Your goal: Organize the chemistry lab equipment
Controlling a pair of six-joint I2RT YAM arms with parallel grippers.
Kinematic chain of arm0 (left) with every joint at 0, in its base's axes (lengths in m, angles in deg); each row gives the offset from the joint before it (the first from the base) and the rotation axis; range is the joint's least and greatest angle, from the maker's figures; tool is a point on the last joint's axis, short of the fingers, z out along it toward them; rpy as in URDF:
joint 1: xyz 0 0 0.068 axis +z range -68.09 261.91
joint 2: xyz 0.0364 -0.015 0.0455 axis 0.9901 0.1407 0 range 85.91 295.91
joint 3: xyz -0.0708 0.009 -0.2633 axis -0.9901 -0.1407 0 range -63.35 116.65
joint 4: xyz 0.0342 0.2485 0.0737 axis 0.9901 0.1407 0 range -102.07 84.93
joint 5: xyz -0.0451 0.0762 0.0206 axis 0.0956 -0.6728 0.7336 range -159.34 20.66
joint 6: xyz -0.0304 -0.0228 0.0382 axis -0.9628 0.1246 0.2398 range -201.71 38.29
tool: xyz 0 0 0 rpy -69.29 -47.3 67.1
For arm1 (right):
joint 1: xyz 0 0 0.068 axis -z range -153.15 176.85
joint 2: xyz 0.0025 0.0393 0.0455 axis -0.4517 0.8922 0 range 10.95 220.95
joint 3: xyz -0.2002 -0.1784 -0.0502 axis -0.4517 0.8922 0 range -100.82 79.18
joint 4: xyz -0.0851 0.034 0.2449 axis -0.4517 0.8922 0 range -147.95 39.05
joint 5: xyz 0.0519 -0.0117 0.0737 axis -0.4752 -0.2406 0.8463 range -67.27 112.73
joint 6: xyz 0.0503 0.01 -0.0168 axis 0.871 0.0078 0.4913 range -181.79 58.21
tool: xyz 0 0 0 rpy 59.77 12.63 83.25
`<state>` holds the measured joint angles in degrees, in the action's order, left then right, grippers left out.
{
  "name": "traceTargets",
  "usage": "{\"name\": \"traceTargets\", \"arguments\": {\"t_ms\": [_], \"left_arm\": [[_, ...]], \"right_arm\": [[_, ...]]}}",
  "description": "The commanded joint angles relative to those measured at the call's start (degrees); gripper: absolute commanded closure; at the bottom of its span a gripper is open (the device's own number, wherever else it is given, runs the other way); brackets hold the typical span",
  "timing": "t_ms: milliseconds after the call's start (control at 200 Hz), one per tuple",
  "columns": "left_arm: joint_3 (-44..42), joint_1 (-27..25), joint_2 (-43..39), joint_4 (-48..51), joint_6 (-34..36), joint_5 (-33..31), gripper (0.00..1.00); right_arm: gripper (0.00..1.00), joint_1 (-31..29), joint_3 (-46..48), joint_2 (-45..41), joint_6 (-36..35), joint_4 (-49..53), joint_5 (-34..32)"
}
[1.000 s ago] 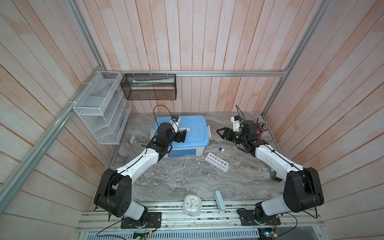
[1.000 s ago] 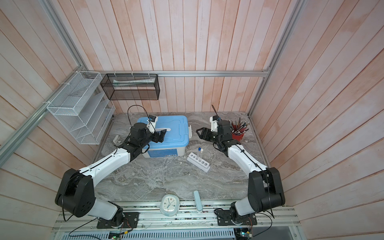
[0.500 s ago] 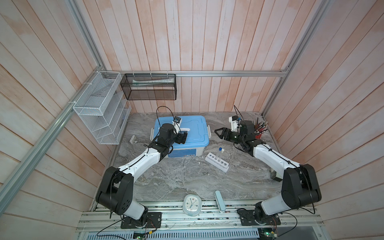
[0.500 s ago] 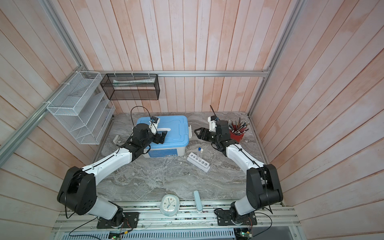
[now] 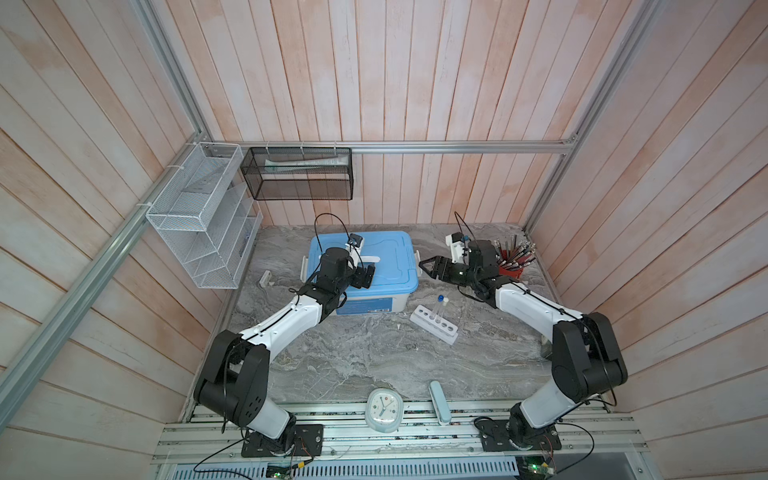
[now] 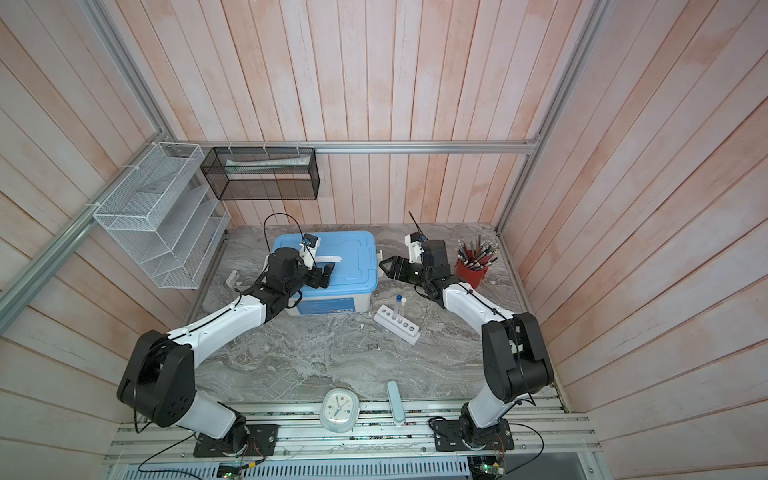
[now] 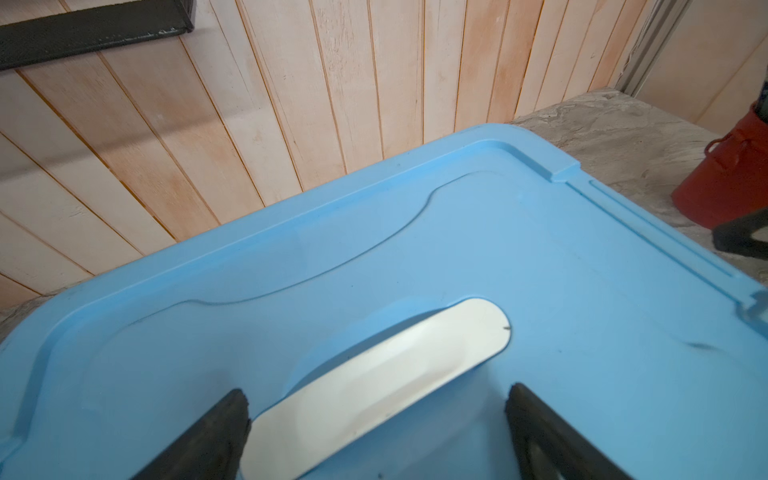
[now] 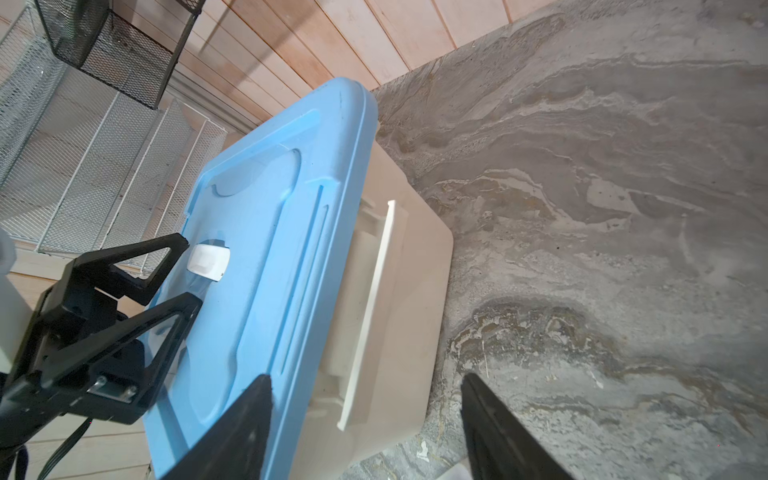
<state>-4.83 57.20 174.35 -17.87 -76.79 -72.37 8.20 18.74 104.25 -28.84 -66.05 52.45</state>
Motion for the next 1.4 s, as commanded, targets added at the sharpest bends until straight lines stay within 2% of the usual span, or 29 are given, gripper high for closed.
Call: {"name": "traceTargets", "arguments": {"t_ms": [0, 280, 695, 1396], "left_arm": [[0.3, -0.3, 0.8, 0.2, 0.3, 0.5, 0.02], [-0.6, -0.3, -0.1, 0.3, 0.1, 0.2, 0.02], [-0.9, -0.6, 0.0, 0.4, 0.0, 1.0, 0.02], [-0.8, -0.8, -0.1, 0.0, 0.0, 1.4, 0.02]], "right_arm": [[0.27, -0.6, -2.3, 1.7, 0.4, -1.8, 1.3], [0.28, -1.3, -3.1, 4.3, 1.7, -3.9, 3.3], [0.30, -2.8, -4.1, 5.8, 1.6, -3.7, 2.7], [0.46, -3.8, -3.6, 9.3, 4.5, -6.8, 4.1]]}}
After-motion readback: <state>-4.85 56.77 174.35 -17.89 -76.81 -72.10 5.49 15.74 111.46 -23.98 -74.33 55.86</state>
